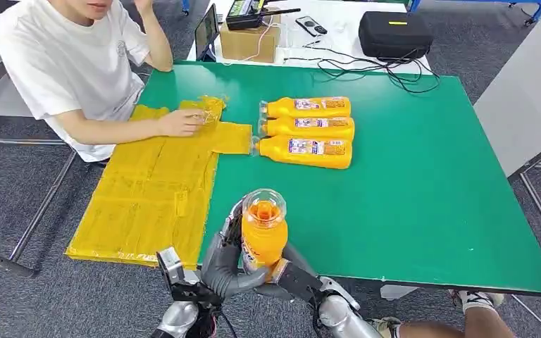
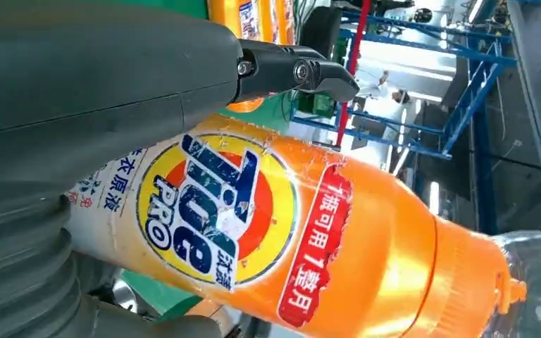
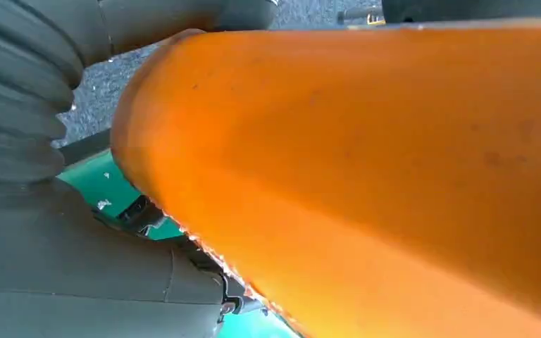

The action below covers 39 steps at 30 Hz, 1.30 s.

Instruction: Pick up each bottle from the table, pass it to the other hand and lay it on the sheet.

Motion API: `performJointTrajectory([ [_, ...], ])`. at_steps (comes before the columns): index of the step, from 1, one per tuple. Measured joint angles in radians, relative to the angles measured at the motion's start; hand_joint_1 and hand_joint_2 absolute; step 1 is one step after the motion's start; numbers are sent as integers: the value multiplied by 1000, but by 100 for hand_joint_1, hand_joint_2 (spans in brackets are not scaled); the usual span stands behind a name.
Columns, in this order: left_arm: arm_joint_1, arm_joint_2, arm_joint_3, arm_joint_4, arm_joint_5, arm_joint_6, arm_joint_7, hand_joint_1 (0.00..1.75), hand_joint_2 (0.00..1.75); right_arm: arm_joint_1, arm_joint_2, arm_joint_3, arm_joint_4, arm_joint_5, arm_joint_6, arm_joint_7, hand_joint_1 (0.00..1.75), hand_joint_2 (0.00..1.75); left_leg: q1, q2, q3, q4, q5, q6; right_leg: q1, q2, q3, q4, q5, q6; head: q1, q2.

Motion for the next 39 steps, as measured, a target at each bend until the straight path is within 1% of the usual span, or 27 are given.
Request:
performJointTrajectory([
  [6, 0, 0, 0, 0, -12, 2, 0, 0, 175, 0, -2, 0, 0, 0, 0, 1, 175, 175, 0, 0, 0, 0, 0, 0, 0, 0, 0, 0, 0, 0, 0, 0],
  [9, -4, 0, 0, 12, -43, 39, 0, 0, 175, -1, -3, 0, 1, 15, 0, 10, 175, 175, 0, 0, 0, 0, 0, 0, 0, 0, 0, 0, 0, 0, 0, 0],
  [13, -38, 0, 0, 77, -111, 119, 0, 0, 175, -2, -10, 1, 19, 34, 13, 36, 175, 175, 0, 0, 0, 0, 0, 0, 0, 0, 0, 0, 0, 0, 0, 0],
  [19, -53, 0, 0, 127, -126, 141, 0, 0, 175, -12, -14, 8, 51, 44, 20, 51, 175, 175, 0, 0, 0, 0, 0, 0, 0, 0, 0, 0, 0, 0, 0, 0],
  [22, -63, 0, 2, 153, -140, 162, 0, 0, 175, -31, -19, 22, 69, 71, 27, 62, 175, 175, 0, 0, 0, 0, 0, 0, 0, 0, 0, 0, 0, 0, 0, 0],
  [27, -83, 0, 19, 211, -157, 166, 1, 0, 175, -90, -36, 76, 114, 112, 31, 72, 175, 175, 0, -2, 1, 0, 1, 0, 0, -1, 2, 0, 0, 0, 0, 0],
  [28, -87, 0, 27, 223, -157, 157, 1, 3, 175, -102, -38, 89, 125, 118, 30, 72, 175, 175, 0, -2, 2, 0, 1, 1, 0, 0, 3, 0, 0, 0, 0, 0],
  [29, -89, 0, 32, 230, -153, 140, 1, 61, 175, -112, -39, 99, 132, 123, 29, 74, 175, 175, 0, -2, 3, 0, 1, 1, 0, 0, 4, 0, 0, 0, 0, 0],
  [30, -91, 0, 39, 240, -144, 115, 2, 145, 175, -120, -41, 112, 139, 127, 29, 77, 175, 175, 0, -2, 4, 0, 1, 1, 0, 0, 4, 0, 0, 0, 0, 0],
  [32, -91, 0, 50, 251, -122, 74, 10, 145, 175, -136, -41, 129, 150, 133, 24, 82, 175, 175, 0, -2, 4, 0, 1, 2, 0, 0, 5, 0, 0, 0, 0, 0],
  [33, -92, 0, 59, 257, -111, 54, 16, 166, 175, -144, -41, 137, 155, 136, 21, 86, 175, 175, 0, -1, 4, 0, 2, 2, 0, 0, 5, 0, 0, 0, 0, 0],
  [34, -92, 0, 66, 260, -94, 27, 24, 175, 175, -150, -41, 147, 159, 139, 18, 91, 175, 175, -1, -1, 5, 0, 2, 2, -1, 0, 5, 0, 1, 0, 0, 0],
  [35, -94, 0, 74, 262, -83, 7, 32, 175, 175, -155, -41, 154, 162, 140, 13, 93, 175, 175, -1, -1, 5, 0, 2, 2, -1, 0, 6, 0, 1, 0, 0, 0],
  [36, -95, 0, 80, 264, -78, -6, 36, 175, 175, -159, -41, 160, 165, 141, 10, 93, 155, 175, -1, -1, 5, 0, 2, 2, -1, 0, 6, 0, 1, 0, 0, 0],
  [37, -95, 0, 84, 266, -74, -11, 39, 175, 175, -162, -41, 164, 167, 141, 9, 93, 16, 175, -1, -1, 6, 0, 2, 2, -1, 0, 6, 0, 1, 0, 0, 0],
  [38, -96, 0, 85, 266, -65, -20, 46, 175, 175, -165, -41, 167, 170, 144, 3, 95, 0, 175, -1, -1, 6, 0, 2, 2, -1, 0, 6, 0, 1, 0, 0, 0],
  [39, -97, 0, 88, 267, -60, -28, 54, 175, 175, -167, -41, 170, 171, 147, -5, 97, 0, 175, -1, -1, 6, 0, 2, 2, 0, 0, 7, 0, 1, 0, 0, 0],
])
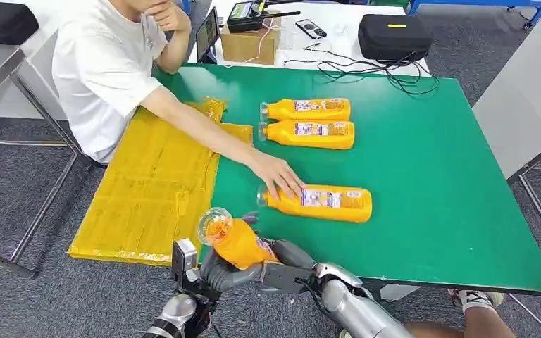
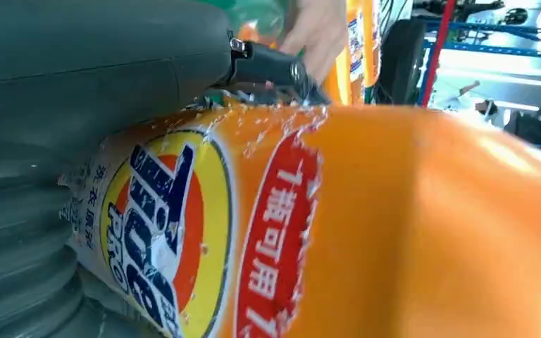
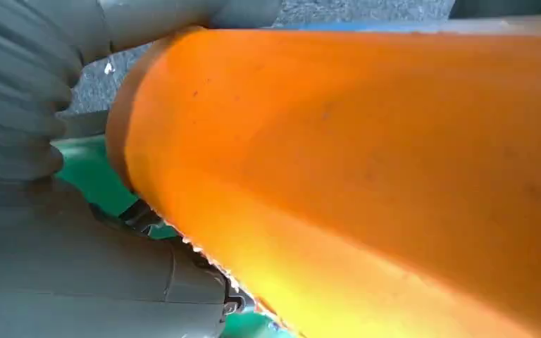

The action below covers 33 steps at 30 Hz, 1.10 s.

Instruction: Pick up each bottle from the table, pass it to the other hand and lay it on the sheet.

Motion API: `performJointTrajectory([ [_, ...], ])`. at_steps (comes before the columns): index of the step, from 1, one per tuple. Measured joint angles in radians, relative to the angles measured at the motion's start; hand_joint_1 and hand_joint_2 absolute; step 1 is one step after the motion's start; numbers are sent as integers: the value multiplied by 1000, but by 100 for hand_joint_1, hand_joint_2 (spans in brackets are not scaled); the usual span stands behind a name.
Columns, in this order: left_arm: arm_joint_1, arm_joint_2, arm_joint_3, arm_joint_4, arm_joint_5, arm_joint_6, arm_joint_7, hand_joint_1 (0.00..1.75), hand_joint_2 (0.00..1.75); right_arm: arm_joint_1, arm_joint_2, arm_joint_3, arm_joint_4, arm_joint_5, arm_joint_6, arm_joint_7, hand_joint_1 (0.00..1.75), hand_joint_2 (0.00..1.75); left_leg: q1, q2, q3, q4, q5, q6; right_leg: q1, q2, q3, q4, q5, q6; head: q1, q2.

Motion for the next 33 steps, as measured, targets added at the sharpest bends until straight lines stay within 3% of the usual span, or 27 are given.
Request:
performJointTrajectory([
  [9, -2, 0, 24, -5, 85, -60, 73, 175, 175, 13, 21, 7, -13, 7, -100, 14, 0, 175, 0, 0, -1, 0, 0, 0, 0, 0, -1, 1, 0, 0, 0, 0],
  [10, -2, 0, 25, -6, 85, -62, 74, 175, 175, 15, 21, 7, -14, 7, -101, 14, 0, 0, 0, 0, -1, 0, 0, 0, 0, 0, -1, 1, 0, 0, 0, 0],
  [22, 34, -8, 28, -117, 174, 50, 172, 175, 175, 88, 51, -40, -150, 18, -260, -10, 0, 0, 1, 1, -4, 0, 0, 0, 0, 0, -5, 0, 0, 0, 0, 0],
  [27, 41, -10, 28, -220, 176, 271, 173, 155, 175, 135, 66, -74, -209, 11, -319, -50, 0, 0, 1, 1, -5, 0, 0, 0, 0, 0, -6, 0, 0, 0, 0, 0],
  [33, 10, 34, 28, -294, -28, 389, 173, 159, 175, 156, 69, -102, -241, 15, -393, -97, 0, 0, 1, 1, -5, 0, 0, 0, 0, 0, -6, 1, 0, 0, 0, 0],
])
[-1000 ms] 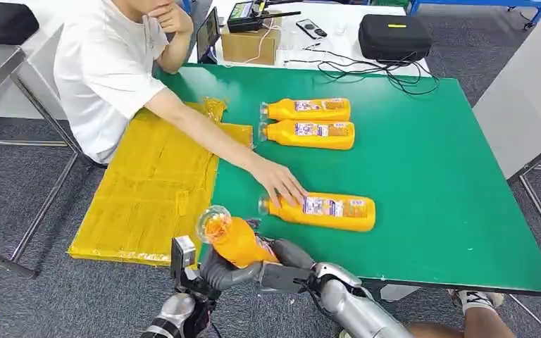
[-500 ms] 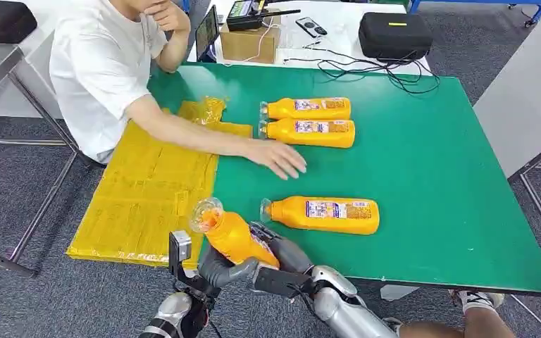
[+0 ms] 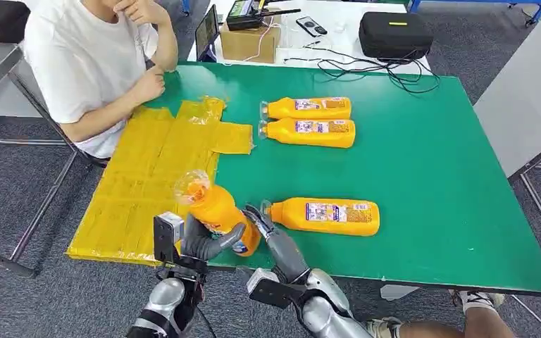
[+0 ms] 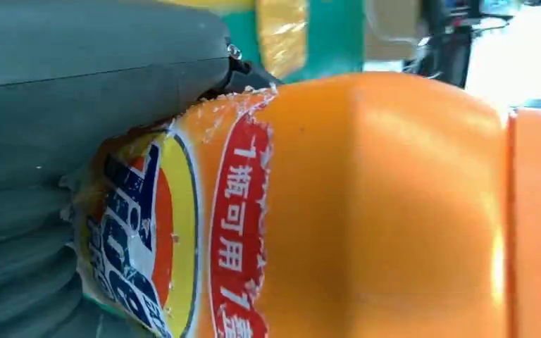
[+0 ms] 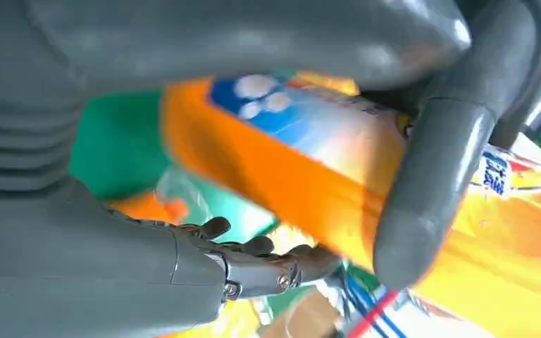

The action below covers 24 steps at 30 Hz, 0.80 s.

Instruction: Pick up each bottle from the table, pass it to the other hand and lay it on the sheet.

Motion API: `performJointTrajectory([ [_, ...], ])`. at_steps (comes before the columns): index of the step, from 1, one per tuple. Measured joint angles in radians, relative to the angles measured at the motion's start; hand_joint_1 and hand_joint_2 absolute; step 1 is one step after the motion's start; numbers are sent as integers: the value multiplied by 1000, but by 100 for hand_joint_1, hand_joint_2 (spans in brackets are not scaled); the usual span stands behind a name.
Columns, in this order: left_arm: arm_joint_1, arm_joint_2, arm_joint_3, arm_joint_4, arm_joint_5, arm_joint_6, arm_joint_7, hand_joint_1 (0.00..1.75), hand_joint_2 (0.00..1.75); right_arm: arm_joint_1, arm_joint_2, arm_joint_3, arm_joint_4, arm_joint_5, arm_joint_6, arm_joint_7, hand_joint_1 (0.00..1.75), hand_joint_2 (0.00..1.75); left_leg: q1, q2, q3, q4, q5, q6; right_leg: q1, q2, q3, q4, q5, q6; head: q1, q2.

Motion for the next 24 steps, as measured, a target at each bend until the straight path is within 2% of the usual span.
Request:
performJointTrajectory([
  [3, -19, 24, 0, -13, -52, 11, 9, 157, 175, 0, 0, -18, -5, 6, -23, -9, 0, 0, 0, 0, 0, 0, 0, 0, 0, 0, 0, 0, 0, 0, 0, 0],
  [7, -54, 73, 0, -18, -163, 34, 35, 147, 175, 3, 2, -49, -17, -7, -54, -34, 0, 0, 0, 0, 0, 0, 0, 0, 0, 0, 0, 0, 0, 0, 0, 0],
  [10, -89, 115, 2, -31, -225, 49, 53, 152, 175, 10, 2, -71, -32, -21, -55, -46, 0, 0, 0, 0, 0, 0, 0, 0, 0, 0, 0, 0, 0, 0, 0, 0],
  [11, -104, 131, 4, -41, -265, 55, 63, 159, 175, 13, 3, -79, -37, -23, -54, -54, 0, 0, 0, 0, 0, 0, 0, 0, 0, 0, 0, 0, 0, 0, 0, 0],
  [17, -232, 207, 8, -27, -586, 43, 188, 157, 175, 27, 8, -111, -72, -21, -25, -75, 0, 0, 1, 0, 0, 0, 1, 0, 0, 0, 0, 0, 0, 0, 0, 0],
  [24, -316, 252, 8, 48, -629, 26, 216, 157, 175, 35, 11, -122, -99, -18, -17, -77, 0, 0, 0, 1, 0, 0, 1, 0, 0, 0, -1, 0, 0, 0, 0, 0],
])
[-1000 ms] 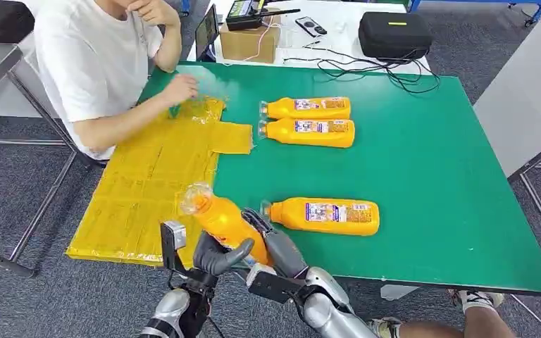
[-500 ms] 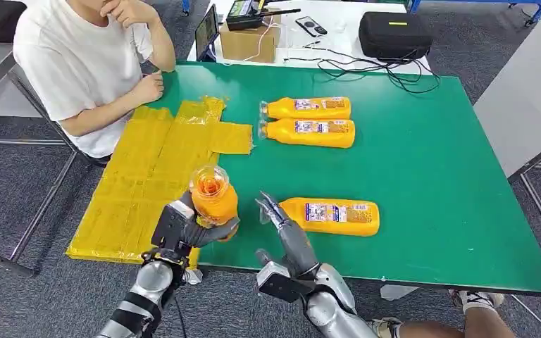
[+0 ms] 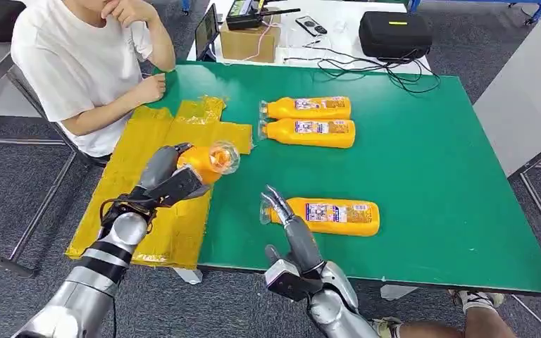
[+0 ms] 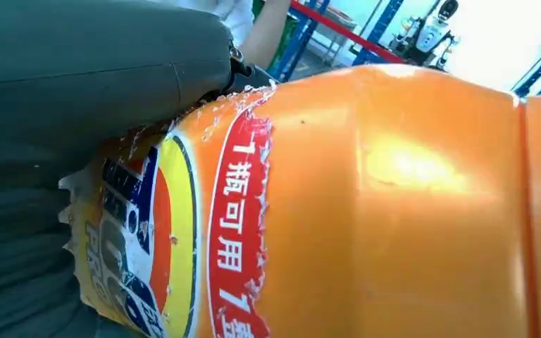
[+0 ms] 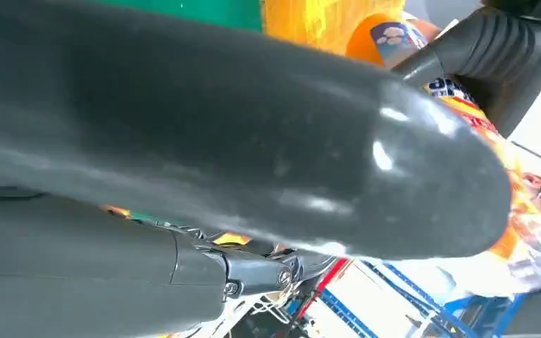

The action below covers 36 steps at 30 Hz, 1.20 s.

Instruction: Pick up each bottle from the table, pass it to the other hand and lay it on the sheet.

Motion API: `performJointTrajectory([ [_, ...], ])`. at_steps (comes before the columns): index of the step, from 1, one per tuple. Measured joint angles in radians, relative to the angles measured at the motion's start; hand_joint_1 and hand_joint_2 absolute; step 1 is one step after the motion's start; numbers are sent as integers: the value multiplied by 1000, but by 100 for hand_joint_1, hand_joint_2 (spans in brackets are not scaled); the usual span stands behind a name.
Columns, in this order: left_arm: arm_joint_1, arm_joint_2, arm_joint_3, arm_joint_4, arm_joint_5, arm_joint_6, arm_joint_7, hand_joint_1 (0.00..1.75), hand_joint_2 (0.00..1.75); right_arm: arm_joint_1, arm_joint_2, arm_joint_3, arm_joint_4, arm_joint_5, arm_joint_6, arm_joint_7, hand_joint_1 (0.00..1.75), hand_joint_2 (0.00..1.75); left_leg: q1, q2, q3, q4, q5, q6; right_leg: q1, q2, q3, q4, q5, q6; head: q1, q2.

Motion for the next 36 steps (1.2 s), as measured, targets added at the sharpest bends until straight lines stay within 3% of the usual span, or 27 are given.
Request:
performJointTrajectory([
  [5, -10, 7, -2, 21, 0, 0, 0, 166, 175, 4, 0, -2, -6, 0, 0, -1, 0, 0, 0, 0, 0, 0, 0, 0, 0, 0, 0, 0, 0, 0, 0, 0],
  [9, -36, 13, -2, 53, -11, -40, 43, 162, 175, 9, 0, -6, -16, -6, 8, -10, 0, 0, 0, 0, 0, 0, 0, 0, 0, 0, -1, 0, 0, 0, 0, 0],
  [10, -51, 18, -3, 74, -21, -50, 59, 173, 175, 13, 0, -7, -22, -12, 17, -13, 0, 0, 0, 0, 0, 0, 0, 0, 0, 0, -1, 0, 0, 0, 0, 0],
  [20, -260, 56, -60, 469, -292, -129, 229, 162, 175, 17, 15, -8, -45, -75, 97, -37, 0, 0, 0, 1, 0, 0, 1, -1, 1, 0, -1, 0, 2, -3, 0, 0],
  [22, -299, 56, -78, 536, -323, -179, 261, 175, 175, 2, 21, -8, -38, -87, 110, -45, 0, 0, 0, 1, 0, 0, 1, -1, 0, 0, 0, 0, 2, -3, 0, 0],
  [24, -328, 55, -94, 586, -330, -223, 300, 173, 175, -11, 26, -8, -30, -97, 117, -49, 0, 0, 0, 1, 0, 0, 1, -1, 0, 0, 0, 0, 2, -3, 0, 0],
  [25, -338, 52, -96, 602, -321, -241, 319, 164, 175, -15, 30, -8, -27, -100, 121, -50, 0, 0, 0, 1, 0, 0, 1, -1, 0, 0, 0, 0, 2, -3, 0, 0],
  [26, -350, 51, -96, 621, -311, -252, 343, 93, 175, -19, 33, -8, -21, -101, 121, -50, 0, 0, 0, 1, 0, 0, 1, -1, 0, 0, 0, 0, 2, -3, 0, 0],
  [27, -362, 49, -96, 641, -306, -259, 368, 0, 175, -24, 38, -8, -14, -101, 120, -50, 0, 0, 0, 1, 1, 0, 1, -1, 0, 0, 0, 0, 2, -3, 0, 0],
  [36, -386, 43, -88, 710, -298, -293, 390, 0, 175, -47, 53, -3, 25, -103, 94, -51, 0, 0, 0, 1, 1, 0, 1, -1, 1, 0, 1, 1, 2, -3, 0, 0],
])
